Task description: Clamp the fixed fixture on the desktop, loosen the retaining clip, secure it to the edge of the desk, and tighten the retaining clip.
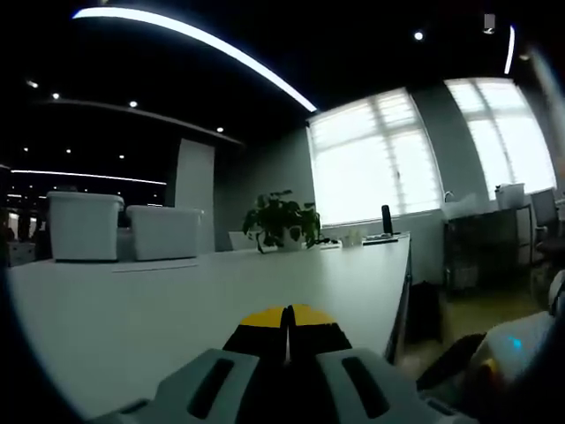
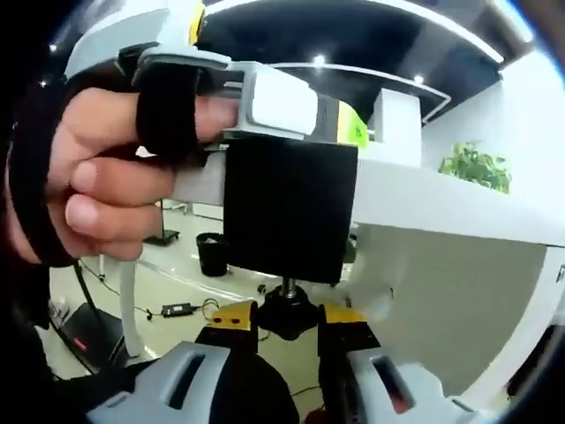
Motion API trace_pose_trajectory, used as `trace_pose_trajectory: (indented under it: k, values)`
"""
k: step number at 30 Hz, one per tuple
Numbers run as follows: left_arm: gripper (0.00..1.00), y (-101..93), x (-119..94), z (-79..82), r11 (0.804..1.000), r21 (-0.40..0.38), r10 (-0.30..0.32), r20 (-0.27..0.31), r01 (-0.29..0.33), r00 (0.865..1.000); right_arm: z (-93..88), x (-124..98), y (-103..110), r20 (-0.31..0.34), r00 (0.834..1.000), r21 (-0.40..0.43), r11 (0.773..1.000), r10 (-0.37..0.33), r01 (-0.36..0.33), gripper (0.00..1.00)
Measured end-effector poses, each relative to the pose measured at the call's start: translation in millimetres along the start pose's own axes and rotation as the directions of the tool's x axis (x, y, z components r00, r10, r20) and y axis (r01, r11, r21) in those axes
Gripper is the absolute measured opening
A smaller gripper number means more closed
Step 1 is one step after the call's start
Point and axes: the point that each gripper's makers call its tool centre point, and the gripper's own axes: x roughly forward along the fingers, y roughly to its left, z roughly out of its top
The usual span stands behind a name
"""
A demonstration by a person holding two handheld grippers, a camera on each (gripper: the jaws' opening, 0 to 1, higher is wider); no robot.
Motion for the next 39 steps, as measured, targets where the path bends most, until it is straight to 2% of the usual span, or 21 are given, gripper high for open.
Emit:
trace_pose_trajectory:
  k: [3, 7, 11, 13, 21, 28, 30, 33, 37, 38, 39]
  values:
    - [0.01, 0.2, 0.4, -0.5, 1.0, -0.004, 0.0, -0.004, 0.0, 1.0, 1.5, 1.1, 1.8, 0.018, 0.993, -0.036, 0.993, 0.115, -0.114, 0.23]
    - [0.01, 1.2, 0.8, -0.2, 1.0, -0.002, 0.008, -0.003, -0.008, 1.0, 1.7, 1.8, 4.1, 0.018, 0.966, -0.064, 0.965, 0.256, -0.254, 0.23]
    - [0.01, 2.6, 1.5, -1.3, 1.0, -0.014, 0.016, -0.014, -0.016, 1.0, 2.0, 2.4, 7.0, 0.01, 0.925, -0.097, 0.921, 0.38, -0.377, 0.23]
    - [0.01, 2.7, 1.6, -1.8, 1.0, -0.019, 0.017, -0.019, -0.017, 1.0, 1.8, 2.4, 9.2, 0.006, 0.901, -0.082, 0.899, 0.433, -0.431, 0.23]
    - [0.01, 4.4, 2.2, -2.4, 0.999, -0.026, 0.035, -0.027, -0.035, 0.999, 2.5, 1.8, 12.6, 0.011, 0.804, -0.095, 0.801, 0.595, -0.591, 0.23]
    - [0.01, 5.1, 2.9, -2.8, 0.999, -0.028, 0.043, -0.029, -0.043, 0.999, 1.0, 1.4, 14.8, 0.014, 0.768, -0.098, 0.765, 0.641, -0.637, 0.23]
    - [0.01, 5.1, 3.1, -3.0, 0.999, -0.029, 0.042, -0.031, -0.043, 0.999, 0.9, 0.3, 15.4, 0.023, 0.747, -0.072, 0.747, 0.664, -0.661, 0.23]
    - [0.01, 5.0, 3.4, -3.3, 0.999, -0.03, 0.042, -0.032, -0.043, 0.999, 1.8, 0.4, 16.8, 0.031, 0.731, -0.085, 0.73, 0.682, -0.678, 0.23]
    - [0.01, 4.8, 3.7, -3.4, 0.999, -0.031, 0.041, -0.032, -0.042, 0.999, 0.8, -0.6, 15.4, 0.038, 0.731, -0.081, 0.731, 0.682, -0.677, 0.24]
    - [0.01, 4.8, 3.7, -3.4, 0.999, -0.031, 0.041, -0.031, -0.042, 0.999, 0.3, 0.1, 15.5, 0.038, 0.734, -0.071, 0.735, 0.678, -0.675, 0.24]
    - [0.01, 4.8, 3.8, -3.4, 0.999, -0.031, 0.04, -0.031, -0.041, 0.999, -0.2, 0.2, 14.6, 0.037, 0.746, -0.078, 0.746, 0.665, -0.662, 0.24]
